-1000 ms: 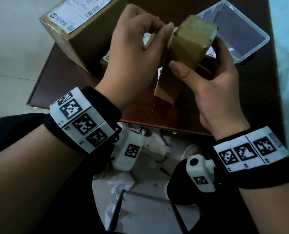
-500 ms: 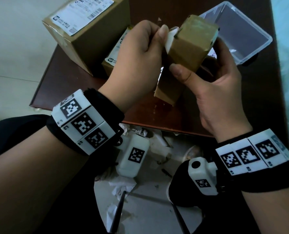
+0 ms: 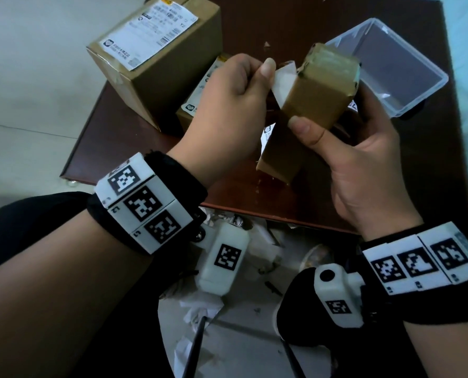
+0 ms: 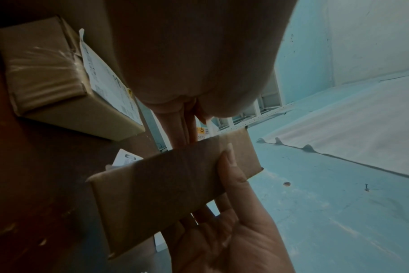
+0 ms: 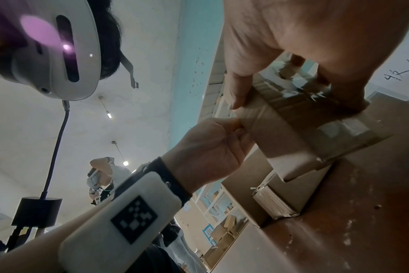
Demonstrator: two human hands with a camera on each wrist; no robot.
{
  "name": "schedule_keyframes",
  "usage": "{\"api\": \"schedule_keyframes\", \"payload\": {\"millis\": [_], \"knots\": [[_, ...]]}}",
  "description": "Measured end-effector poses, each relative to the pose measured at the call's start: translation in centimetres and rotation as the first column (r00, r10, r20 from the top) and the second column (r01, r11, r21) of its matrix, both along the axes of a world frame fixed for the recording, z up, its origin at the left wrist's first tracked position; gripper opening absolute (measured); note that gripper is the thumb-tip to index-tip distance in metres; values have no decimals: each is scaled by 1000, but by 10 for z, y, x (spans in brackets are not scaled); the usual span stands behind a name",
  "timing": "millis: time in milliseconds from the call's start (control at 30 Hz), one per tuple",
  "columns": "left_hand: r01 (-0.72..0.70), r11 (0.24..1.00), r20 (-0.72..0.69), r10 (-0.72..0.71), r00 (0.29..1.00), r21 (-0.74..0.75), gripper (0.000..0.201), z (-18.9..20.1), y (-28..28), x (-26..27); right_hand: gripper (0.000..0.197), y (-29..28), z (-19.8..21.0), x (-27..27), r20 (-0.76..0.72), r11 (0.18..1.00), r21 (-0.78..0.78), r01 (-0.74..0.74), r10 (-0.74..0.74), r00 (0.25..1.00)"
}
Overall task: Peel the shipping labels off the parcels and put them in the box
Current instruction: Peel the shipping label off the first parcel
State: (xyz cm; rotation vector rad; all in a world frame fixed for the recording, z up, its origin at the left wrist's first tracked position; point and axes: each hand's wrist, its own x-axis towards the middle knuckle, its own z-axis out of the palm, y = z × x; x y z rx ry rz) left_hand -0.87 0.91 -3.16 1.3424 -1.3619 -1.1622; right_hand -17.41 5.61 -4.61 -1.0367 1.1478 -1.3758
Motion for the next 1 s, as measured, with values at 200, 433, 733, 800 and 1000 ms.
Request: {"api": "schedule_keyframes", "payload": {"millis": [200,433,733,800,1000], "knots": [[3,996,-103,6,995,85,38,-3,-3,-1,68,0,0,-1,34,1000,6,-7,6,999],[-14,972,-298,85,951,233,37,1,-2,-4,58,-1,-1,-2,70,999,45,5,-8,998],[91,903,-506,149,849,419,40,15,-4,-4,39,-2,4,-4,90,987,161,8,-23,996],[166,913,-436,14,900,372,68,19,-5,0,33,-2,6,-6,146,979,204,-11,-19,989],[190,934,-171,-143,975,302,51,20,7,-4,48,-1,7,-3,150,977,197,-80,51,987]]}}
